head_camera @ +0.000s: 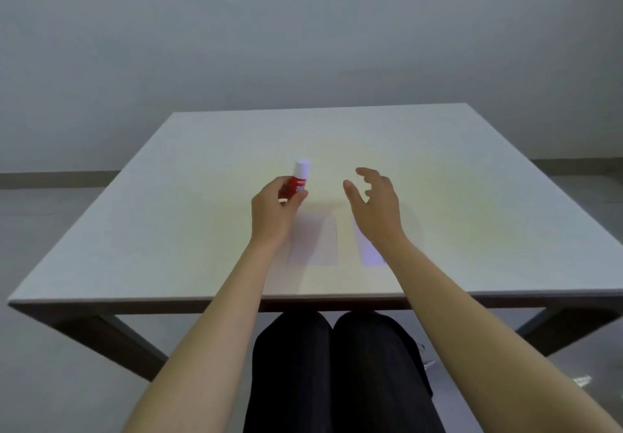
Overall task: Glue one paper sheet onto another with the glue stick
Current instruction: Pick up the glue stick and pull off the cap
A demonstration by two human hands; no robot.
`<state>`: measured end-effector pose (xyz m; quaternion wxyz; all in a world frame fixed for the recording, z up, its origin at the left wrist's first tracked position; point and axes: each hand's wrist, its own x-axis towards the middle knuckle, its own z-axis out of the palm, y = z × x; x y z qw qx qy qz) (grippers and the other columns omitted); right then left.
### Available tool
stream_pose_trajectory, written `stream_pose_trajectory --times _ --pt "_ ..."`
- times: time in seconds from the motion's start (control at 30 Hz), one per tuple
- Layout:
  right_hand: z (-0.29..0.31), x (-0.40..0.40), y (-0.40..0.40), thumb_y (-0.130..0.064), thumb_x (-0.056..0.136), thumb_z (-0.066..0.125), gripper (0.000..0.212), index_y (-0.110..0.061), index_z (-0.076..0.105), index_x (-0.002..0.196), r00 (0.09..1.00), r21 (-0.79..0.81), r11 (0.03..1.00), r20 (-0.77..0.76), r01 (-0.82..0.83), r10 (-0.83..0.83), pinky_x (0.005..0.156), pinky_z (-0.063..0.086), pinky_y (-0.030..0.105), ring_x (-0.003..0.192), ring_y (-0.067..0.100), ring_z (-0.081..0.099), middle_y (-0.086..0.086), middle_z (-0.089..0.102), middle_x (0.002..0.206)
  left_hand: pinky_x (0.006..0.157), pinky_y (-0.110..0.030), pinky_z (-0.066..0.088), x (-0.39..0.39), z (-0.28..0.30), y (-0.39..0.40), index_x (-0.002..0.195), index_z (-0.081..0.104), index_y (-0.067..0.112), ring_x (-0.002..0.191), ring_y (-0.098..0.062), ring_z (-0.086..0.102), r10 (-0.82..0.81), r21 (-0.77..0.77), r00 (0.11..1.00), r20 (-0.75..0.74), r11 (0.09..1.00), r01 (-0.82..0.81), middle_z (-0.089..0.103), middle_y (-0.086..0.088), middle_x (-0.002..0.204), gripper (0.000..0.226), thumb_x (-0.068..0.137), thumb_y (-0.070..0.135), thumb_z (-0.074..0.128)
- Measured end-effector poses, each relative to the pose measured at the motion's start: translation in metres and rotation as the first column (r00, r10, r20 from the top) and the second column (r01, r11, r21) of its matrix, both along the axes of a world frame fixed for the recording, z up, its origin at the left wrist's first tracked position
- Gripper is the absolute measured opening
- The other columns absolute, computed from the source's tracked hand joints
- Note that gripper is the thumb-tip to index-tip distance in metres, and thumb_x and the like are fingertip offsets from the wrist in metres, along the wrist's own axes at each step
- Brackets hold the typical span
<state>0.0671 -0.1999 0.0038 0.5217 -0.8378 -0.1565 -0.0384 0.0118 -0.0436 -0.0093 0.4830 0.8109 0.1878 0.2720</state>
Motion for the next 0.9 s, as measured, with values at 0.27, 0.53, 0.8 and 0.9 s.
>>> stream_pose_trajectory --times 0.27,0.53,0.8,0.9 --pt "0.018 -0.014 0.001 -0.063 0.086 0.047 0.063 -0.005 0.065 0.067 0.982 0.079 0.995 -0.176 -0.053 0.067 0.042 0.044 0.016 0.027 0.006 0.045 -0.006 0.053 0.033 0.072 -0.017 0.043 -0.018 0.012 -0.014 0.097 0.070 0.013 0.077 -0.015 0.057 -0.118 0.364 0.993 -0.007 0.925 0.112 0.058 0.005 0.087 0.030 0.069 0.014 0.081" --pt "0.018 -0.015 -0.026 -0.028 0.091 0.058 0.023 -0.030 0.062 0.113 0.895 0.070 0.919 -0.210 -0.387 0.393 0.043 0.044 0.020 0.059 0.012 0.065 -0.004 0.065 0.092 0.073 -0.033 0.050 -0.032 0.024 -0.016 0.103 0.071 0.014 0.084 -0.020 0.059 -0.172 0.497 0.985 -0.021 0.853 0.160 0.062 -0.001 0.095 0.029 0.074 0.015 0.077" --pt "0.023 -0.012 -0.030 -0.028 0.086 0.064 0.018 -0.022 0.058 0.101 0.907 0.001 0.923 -0.186 -0.385 0.379 0.045 0.046 0.021 0.055 0.011 0.063 0.000 0.063 0.087 0.071 -0.031 0.048 -0.031 0.032 -0.023 0.100 0.072 0.016 0.081 -0.018 0.058 -0.192 0.543 0.980 -0.059 0.817 0.192 0.060 0.003 0.093 0.027 0.074 0.019 0.077" --pt "0.027 -0.012 -0.024 -0.054 0.082 0.061 0.040 -0.017 0.056 0.097 0.917 0.005 0.950 -0.260 -0.314 0.304 0.042 0.040 0.021 0.048 0.013 0.060 0.001 0.065 0.077 0.069 -0.029 0.047 -0.031 0.035 -0.023 0.100 0.071 0.018 0.079 -0.015 0.056 -0.189 0.554 0.981 -0.047 0.812 0.182 0.057 0.007 0.090 0.027 0.074 0.019 0.077"
